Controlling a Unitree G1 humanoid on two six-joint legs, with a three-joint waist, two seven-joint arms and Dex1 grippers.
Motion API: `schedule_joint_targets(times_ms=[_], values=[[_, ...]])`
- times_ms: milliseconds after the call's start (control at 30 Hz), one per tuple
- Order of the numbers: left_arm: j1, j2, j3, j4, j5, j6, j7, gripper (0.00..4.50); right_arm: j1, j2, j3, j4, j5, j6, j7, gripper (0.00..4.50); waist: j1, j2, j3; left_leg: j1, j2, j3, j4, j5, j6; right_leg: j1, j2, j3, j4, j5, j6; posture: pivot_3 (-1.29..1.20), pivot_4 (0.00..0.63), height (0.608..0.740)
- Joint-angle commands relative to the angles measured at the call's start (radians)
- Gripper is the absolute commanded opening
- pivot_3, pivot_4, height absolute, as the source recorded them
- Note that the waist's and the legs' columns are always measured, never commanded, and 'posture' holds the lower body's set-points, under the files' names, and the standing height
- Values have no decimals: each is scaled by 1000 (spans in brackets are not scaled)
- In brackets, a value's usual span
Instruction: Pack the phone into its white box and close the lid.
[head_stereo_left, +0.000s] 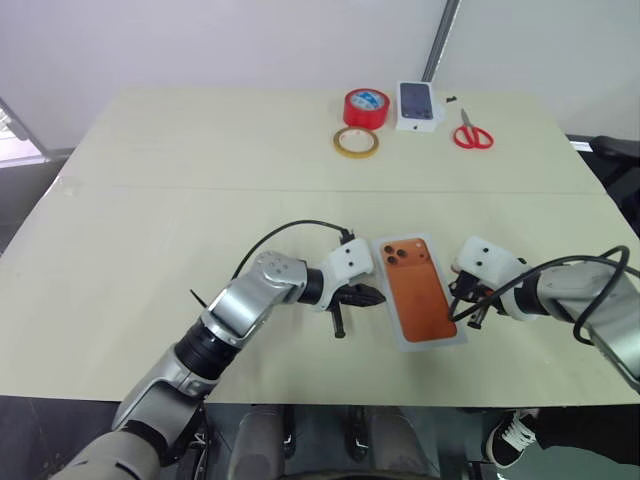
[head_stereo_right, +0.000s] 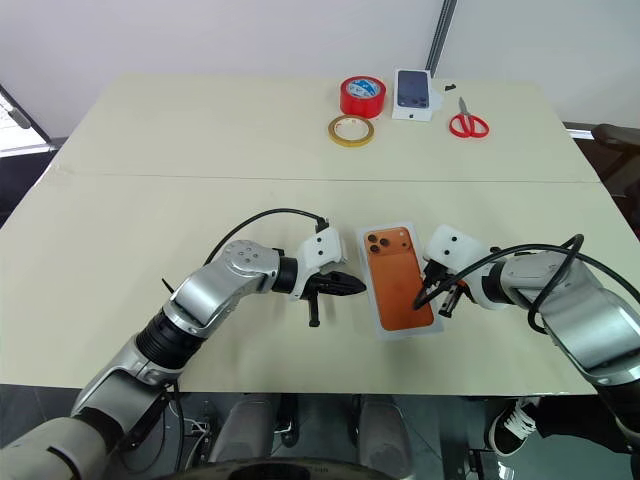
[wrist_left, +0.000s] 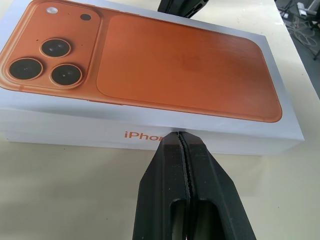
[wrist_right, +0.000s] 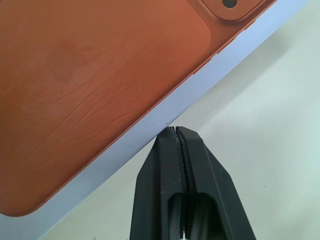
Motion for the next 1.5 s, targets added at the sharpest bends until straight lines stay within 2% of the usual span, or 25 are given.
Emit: schedule_joint_targets(times_ms=[33,500,633,767,900,1200,1333,1500], values=[[-6,-10,3,-10,-1,-16,1,0,-2,8,-7,-8,-7,-22,3,26,0,0,0,0,0,0,0,0,0,0,0,0,0,0,0,0,150,740],[-2,-47,23,19,0,-15,49,0,-21,32,-15,52,-49,-29,-43,26,1,0,0,0,0,0,0,0,0,1,0,0,0,0,0,0,150,740],[14,-28,45,-10,-25,5,42,0,-42,17,-37,68,-51,-48,-21,26,0,0,0,1,0,0,1,0,0,1,0,0,0,0,0,0,150,740],[23,-23,115,-33,-70,25,52,0,-56,10,-75,77,-35,-71,4,26,0,0,0,1,0,0,1,0,0,1,1,0,1,0,0,0,150,740],[-26,-60,193,-12,-104,40,93,0,-20,3,-137,45,25,-101,83,26,3,0,0,1,0,0,1,0,0,1,0,0,1,0,0,0,150,740],[-132,-128,84,229,54,-68,170,0,144,2,-168,-115,110,-108,158,26,2,0,0,4,-1,-1,1,0,0,5,0,0,0,0,1,0,150,740],[-161,-148,30,324,112,-66,171,0,187,19,-90,-113,53,-74,79,26,1,-1,-1,5,-1,-1,0,0,0,5,0,0,0,-1,1,0,150,740],[-153,-148,21,339,134,-71,154,0,183,30,-83,-102,53,-65,53,26,0,-5,-7,7,0,-2,0,-1,0,8,0,-1,-1,-1,1,0,150,740]])
